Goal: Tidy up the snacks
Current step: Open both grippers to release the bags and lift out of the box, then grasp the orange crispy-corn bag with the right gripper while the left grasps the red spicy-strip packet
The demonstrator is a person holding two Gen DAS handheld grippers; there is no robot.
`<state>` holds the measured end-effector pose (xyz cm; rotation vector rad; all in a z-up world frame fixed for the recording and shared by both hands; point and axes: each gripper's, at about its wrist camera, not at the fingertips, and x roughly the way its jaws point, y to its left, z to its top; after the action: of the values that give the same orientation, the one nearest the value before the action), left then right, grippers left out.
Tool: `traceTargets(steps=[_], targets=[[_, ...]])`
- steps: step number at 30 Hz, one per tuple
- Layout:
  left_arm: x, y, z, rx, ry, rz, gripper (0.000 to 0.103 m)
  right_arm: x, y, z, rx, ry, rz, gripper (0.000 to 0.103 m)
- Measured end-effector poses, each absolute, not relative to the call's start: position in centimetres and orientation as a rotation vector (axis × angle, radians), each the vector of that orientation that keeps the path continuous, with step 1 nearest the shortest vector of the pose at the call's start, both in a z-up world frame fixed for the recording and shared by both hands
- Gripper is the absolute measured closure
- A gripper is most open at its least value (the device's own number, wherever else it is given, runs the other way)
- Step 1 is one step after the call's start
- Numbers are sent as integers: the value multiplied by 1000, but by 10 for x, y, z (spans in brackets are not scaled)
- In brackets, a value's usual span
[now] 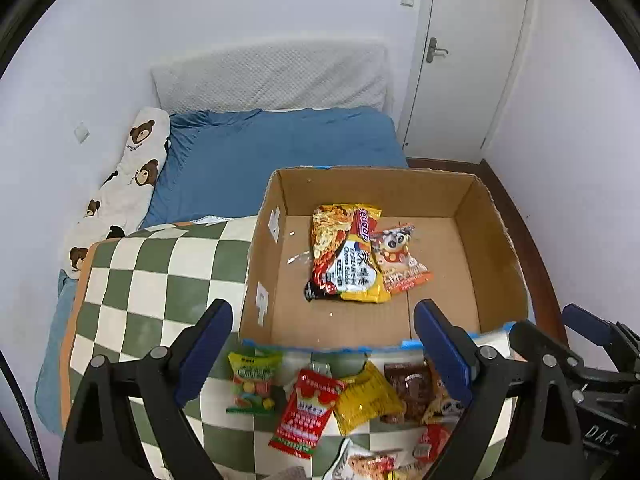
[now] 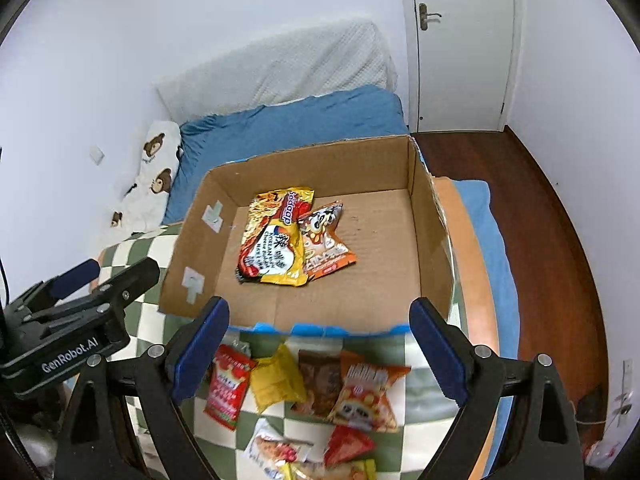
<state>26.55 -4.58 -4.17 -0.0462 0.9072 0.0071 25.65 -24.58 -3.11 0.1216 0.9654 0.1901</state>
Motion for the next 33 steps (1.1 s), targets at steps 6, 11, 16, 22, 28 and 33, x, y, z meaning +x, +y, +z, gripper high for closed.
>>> traceTargets(steps=[6,11,16,22,28,33], targets=[[237,-44,-60,-42,939,9,10,222,-252,-33,178,976,204,9],[225,-39,-109,-26,1057,34,10,204,-264,-72,213,1068,184,9],[229,-29,-177,15,1224,54,10,208,-282,-134,246,1215,151,9],[244,-28,-242,83,1372,36,10,208,-294,-188,300,1341,144,9],[264,-52,-274,201,1427,-49,11,209,-294,-211,357,1366,124,9],[264,-46,-272,129,1410,-20,52,228,-293,-207,323,1326,87,9]])
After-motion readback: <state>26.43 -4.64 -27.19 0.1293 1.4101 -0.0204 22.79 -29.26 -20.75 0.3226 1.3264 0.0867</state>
